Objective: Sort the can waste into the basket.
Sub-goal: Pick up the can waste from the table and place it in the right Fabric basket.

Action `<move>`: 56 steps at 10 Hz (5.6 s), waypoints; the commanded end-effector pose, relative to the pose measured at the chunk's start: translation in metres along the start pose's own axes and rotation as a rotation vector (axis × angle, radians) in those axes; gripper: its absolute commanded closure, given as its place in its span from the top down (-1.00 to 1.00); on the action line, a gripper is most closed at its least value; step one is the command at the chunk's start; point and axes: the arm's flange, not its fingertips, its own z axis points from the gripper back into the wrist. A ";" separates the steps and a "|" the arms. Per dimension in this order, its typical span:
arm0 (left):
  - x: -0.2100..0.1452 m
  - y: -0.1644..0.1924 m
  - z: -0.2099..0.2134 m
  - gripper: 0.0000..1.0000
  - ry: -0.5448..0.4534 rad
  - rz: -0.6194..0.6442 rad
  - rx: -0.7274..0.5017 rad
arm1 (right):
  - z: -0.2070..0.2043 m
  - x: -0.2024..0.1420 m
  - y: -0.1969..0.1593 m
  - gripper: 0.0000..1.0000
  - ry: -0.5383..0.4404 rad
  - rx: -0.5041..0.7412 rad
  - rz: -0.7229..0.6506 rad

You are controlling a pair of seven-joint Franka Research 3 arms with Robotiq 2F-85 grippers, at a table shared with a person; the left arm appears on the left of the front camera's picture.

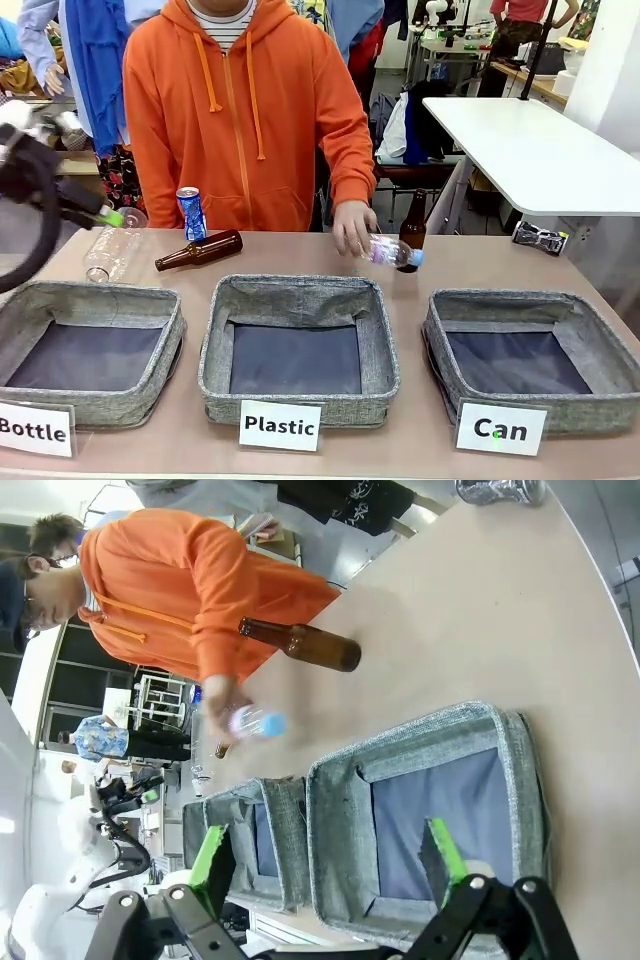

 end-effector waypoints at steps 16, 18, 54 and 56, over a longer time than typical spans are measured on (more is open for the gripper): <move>0.083 0.134 -0.118 1.00 -0.300 -0.489 -0.148 | -0.001 0.004 -0.002 1.00 -0.016 0.025 0.027; 0.086 0.148 -0.136 1.00 -0.313 -0.512 -0.194 | -0.001 0.004 -0.002 1.00 -0.016 0.025 0.027; -0.087 0.001 0.100 -1.00 -0.332 -0.931 -0.438 | -0.001 0.004 -0.002 1.00 -0.016 0.025 0.027; -0.087 0.001 0.100 -1.00 -0.332 -0.931 -0.438 | -0.001 0.004 -0.002 1.00 -0.016 0.025 0.027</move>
